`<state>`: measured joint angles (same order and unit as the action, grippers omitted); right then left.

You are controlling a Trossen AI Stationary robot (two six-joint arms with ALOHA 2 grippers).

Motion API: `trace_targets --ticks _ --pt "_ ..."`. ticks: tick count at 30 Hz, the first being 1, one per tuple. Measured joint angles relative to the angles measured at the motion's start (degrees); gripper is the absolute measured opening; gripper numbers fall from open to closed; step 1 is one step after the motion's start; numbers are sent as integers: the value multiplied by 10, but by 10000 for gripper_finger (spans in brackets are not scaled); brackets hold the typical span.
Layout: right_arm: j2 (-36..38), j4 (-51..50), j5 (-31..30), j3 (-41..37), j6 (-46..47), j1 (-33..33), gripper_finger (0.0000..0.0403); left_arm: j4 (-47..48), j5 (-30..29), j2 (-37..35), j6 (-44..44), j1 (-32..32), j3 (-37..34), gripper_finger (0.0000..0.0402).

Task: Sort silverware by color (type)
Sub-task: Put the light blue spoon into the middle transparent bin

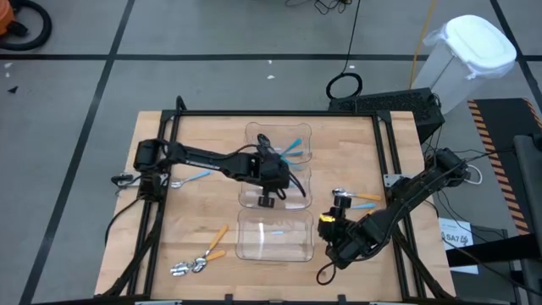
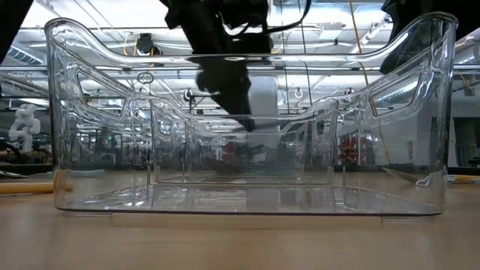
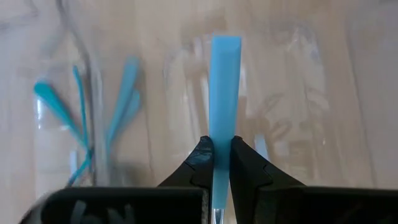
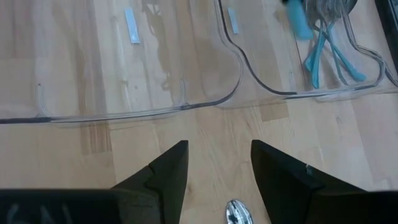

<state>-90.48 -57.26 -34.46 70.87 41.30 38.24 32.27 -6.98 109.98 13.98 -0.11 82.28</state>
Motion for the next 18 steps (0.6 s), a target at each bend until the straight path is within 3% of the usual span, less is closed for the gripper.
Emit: trace_targets --ticks 18 --pt "0 0 0 0 0 0 171 -31 1 43 -8 0 0 23"
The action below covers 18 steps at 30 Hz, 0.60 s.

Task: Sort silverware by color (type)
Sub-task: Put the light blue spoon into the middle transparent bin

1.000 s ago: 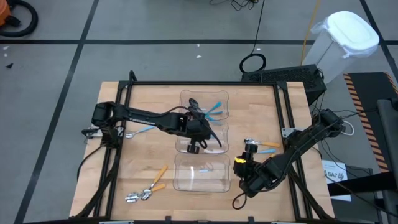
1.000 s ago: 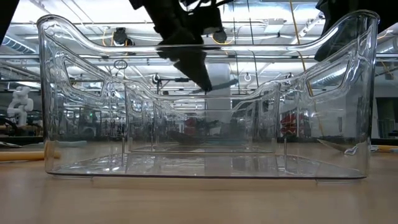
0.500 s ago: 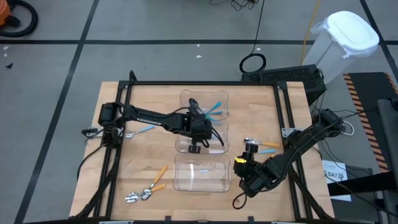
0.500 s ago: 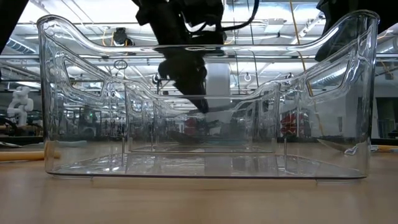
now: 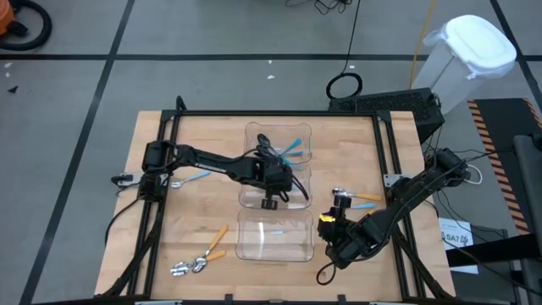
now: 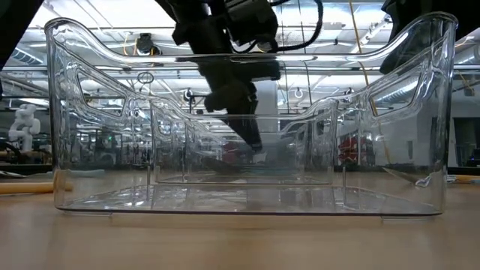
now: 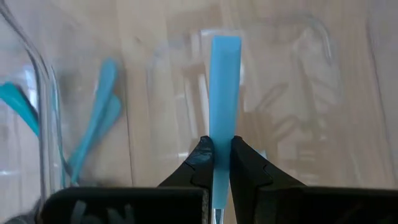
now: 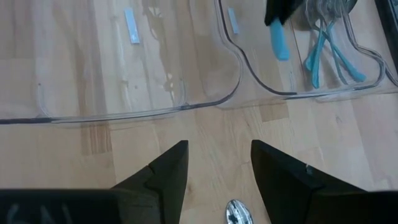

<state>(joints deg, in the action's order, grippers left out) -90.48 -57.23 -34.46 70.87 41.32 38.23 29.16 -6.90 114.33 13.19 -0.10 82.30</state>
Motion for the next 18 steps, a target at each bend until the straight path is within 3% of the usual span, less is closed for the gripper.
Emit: trace_targets --ticks 18 --pt "0 0 -2 0 0 0 171 -1 -1 29 -26 -3 -1 23"
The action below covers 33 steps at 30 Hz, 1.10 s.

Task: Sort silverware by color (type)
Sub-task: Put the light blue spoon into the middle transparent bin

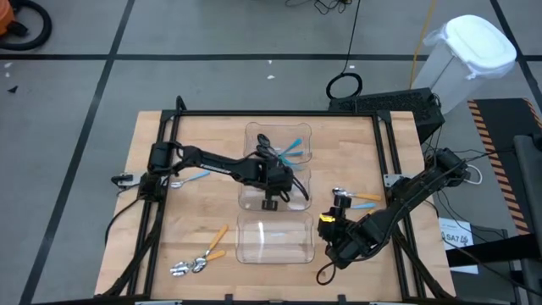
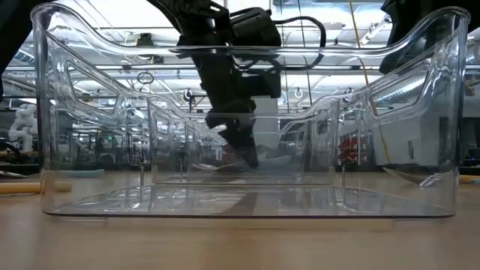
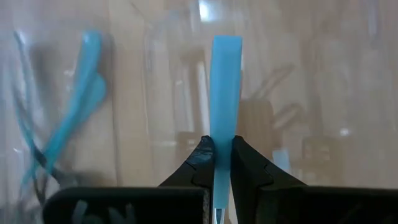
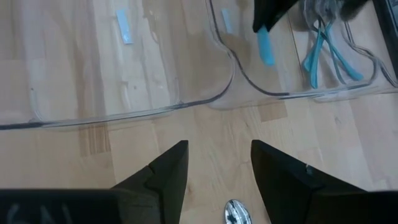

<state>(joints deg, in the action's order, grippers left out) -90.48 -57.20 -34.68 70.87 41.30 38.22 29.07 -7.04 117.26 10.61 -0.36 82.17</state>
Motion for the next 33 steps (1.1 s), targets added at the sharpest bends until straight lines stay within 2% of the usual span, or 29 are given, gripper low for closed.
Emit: trace_targets --ticks 13,23,33 --pt "0 0 -2 0 -1 0 171 -4 0 4 2 0 1 26" --pt "0 -1 -2 0 -1 0 171 -25 -9 4 -4 0 1 113" --pt "0 -2 -1 0 -1 0 171 -12 -10 -23 -2 4 1 123"
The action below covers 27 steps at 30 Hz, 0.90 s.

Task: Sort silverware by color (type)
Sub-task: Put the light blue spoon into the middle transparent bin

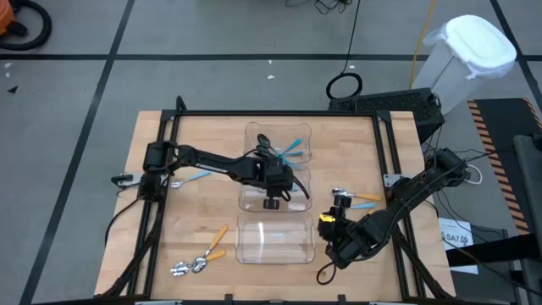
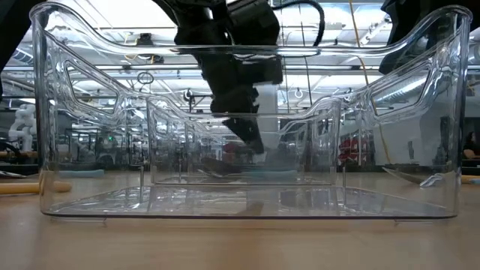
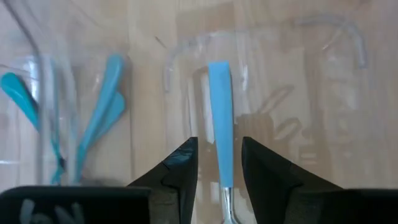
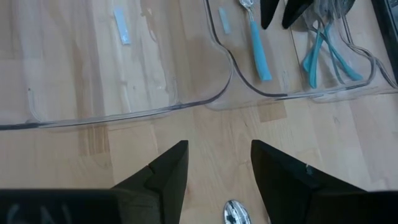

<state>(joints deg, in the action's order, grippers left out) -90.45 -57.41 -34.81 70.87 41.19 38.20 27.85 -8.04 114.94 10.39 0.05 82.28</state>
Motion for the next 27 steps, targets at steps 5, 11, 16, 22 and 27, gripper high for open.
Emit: trace_targets --ticks 5,11,16,22,27 --pt "0 -3 1 0 0 0 171 12 0 -33 0 12 0 124" --pt "0 -3 3 0 1 0 171 83 22 -88 2 25 0 124" --pt "0 -3 3 0 -6 0 171 155 35 -175 -11 34 0 125" --pt "0 -2 0 0 -13 0 171 235 36 -286 -14 47 0 125" --pt "0 1 0 0 -5 0 171 319 35 -355 -29 51 0 125"
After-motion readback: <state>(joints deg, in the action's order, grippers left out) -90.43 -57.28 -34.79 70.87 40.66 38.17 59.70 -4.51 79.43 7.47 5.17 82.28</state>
